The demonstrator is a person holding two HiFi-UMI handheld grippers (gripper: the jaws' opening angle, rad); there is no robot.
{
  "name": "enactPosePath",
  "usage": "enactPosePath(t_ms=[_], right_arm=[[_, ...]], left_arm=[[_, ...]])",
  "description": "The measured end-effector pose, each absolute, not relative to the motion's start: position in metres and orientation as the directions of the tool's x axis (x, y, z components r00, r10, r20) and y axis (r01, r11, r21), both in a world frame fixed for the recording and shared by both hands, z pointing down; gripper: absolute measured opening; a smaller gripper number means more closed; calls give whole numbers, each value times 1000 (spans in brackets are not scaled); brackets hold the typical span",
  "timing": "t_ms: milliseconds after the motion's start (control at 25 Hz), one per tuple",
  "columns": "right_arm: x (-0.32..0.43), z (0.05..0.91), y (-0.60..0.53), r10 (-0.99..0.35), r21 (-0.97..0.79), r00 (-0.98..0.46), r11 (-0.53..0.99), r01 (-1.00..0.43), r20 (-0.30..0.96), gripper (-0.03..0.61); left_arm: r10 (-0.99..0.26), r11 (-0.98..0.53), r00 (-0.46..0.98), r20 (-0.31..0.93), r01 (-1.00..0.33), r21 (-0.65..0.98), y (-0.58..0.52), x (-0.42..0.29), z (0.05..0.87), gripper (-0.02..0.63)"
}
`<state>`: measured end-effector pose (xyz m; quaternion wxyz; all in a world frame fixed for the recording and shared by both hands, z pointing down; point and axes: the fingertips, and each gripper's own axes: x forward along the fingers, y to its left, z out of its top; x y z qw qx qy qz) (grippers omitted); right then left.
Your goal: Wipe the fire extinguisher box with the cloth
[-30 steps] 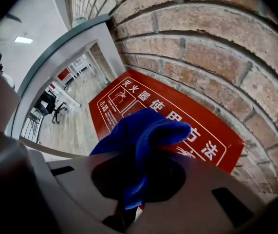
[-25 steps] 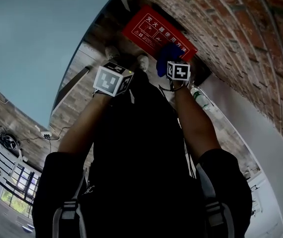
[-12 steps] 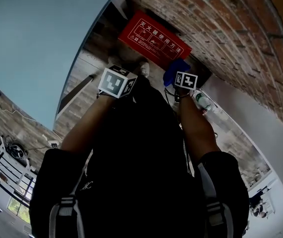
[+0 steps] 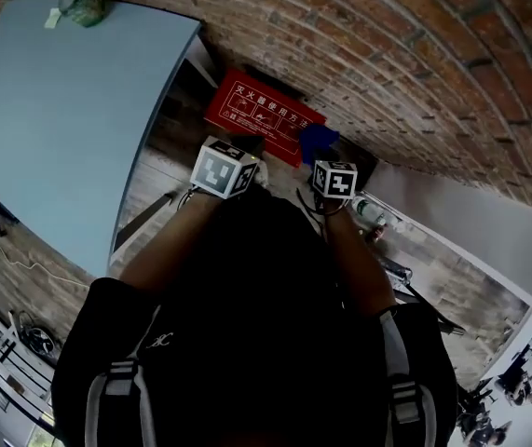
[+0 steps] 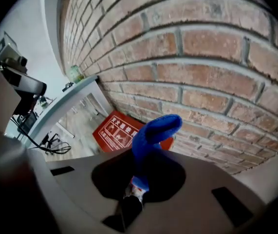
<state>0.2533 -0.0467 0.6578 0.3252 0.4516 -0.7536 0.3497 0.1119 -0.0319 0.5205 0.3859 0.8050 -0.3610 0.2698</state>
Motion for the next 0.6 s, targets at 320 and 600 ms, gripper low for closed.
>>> enactPosePath(t_ms=[320, 600], right_arm=[[248, 512, -63, -670, -211, -468, 431, -877, 576, 41], [245, 403, -87, -806, -195, -455, 412, -890, 379, 41]], left_arm=[[-466, -533, 643, 608, -753, 387, -53, 144, 449, -5], [-550, -627, 693, 467, -711, 317, -86, 154, 373, -6]])
